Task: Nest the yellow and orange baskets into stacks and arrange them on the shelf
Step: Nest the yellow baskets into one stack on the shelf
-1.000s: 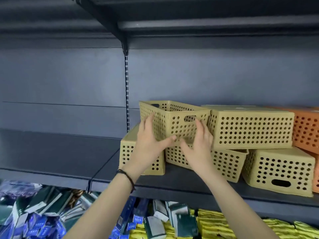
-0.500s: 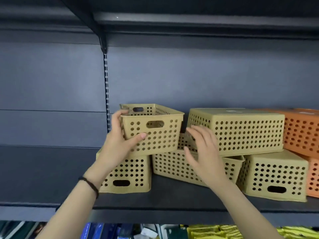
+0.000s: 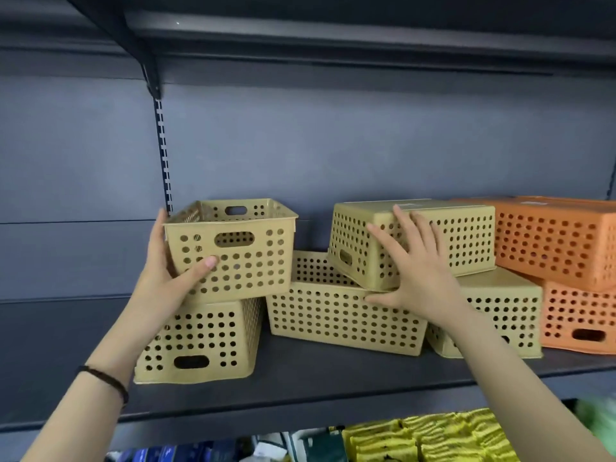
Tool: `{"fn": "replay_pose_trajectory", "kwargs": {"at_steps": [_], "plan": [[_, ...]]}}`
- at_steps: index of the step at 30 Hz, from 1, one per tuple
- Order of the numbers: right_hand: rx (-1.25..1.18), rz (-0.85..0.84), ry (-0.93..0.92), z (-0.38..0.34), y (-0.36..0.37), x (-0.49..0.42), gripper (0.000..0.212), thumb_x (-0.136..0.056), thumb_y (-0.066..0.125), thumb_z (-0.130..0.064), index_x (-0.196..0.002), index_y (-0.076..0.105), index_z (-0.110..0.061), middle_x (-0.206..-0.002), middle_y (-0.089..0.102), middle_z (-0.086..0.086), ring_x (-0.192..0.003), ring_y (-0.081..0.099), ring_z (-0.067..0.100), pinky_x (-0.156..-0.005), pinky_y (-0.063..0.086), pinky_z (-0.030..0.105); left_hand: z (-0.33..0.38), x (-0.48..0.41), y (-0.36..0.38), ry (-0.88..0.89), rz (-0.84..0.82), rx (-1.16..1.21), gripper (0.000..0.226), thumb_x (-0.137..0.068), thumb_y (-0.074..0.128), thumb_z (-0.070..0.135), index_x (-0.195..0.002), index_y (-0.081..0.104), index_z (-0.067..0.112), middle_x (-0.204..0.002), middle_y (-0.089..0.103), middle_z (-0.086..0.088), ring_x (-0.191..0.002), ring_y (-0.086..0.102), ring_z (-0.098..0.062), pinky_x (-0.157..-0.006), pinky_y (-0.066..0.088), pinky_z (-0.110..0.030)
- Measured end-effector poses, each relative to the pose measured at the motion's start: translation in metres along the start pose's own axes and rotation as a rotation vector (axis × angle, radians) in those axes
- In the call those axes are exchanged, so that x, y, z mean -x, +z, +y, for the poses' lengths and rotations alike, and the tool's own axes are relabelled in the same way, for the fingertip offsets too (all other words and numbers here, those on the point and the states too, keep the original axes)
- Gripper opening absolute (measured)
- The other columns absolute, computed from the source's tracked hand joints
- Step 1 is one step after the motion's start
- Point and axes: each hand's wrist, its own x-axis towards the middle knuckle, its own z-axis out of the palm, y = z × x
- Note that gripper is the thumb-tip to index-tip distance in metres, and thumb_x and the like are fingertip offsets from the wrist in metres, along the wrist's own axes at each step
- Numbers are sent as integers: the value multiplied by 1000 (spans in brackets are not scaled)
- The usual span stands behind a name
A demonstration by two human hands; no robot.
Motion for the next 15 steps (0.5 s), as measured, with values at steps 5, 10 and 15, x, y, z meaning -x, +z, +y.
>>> {"fn": "replay_pose_trajectory", "kwargs": {"at_steps": [5, 10, 15], "plan": [[41, -54, -80, 4, -6, -17, 120, -45, 73, -77, -147, 28, -36, -150, 22, 17, -145, 12, 36, -118, 2, 57, -4, -2, -3, -3, -7, -8, 104, -74, 68, 40, -151, -2, 42, -126, 49, 31, -114, 47, 13, -102, 34, -30], [47, -83, -121, 8, -12, -25, 115, -47, 65, -83, -147, 27, -41, -147, 25, 14, -136, 23, 37, -114, 13, 51, -5, -3, -4, -5, -14, -14, 103, -75, 67, 40, -150, -3, 44, -135, 48, 23, -117, 49, 7, -103, 35, -30], [27, -68, -183, 6, -15, -28, 103, -53, 62, -81, -142, 37, -37, -152, 25, 11, -139, 22, 31, -113, 11, 52, -6, -3, -4, -7, -21, 10, 100, -77, 67, 36, -150, -2, 45, -141, 46, 19, -119, 48, 8, -98, 36, -23]]}}
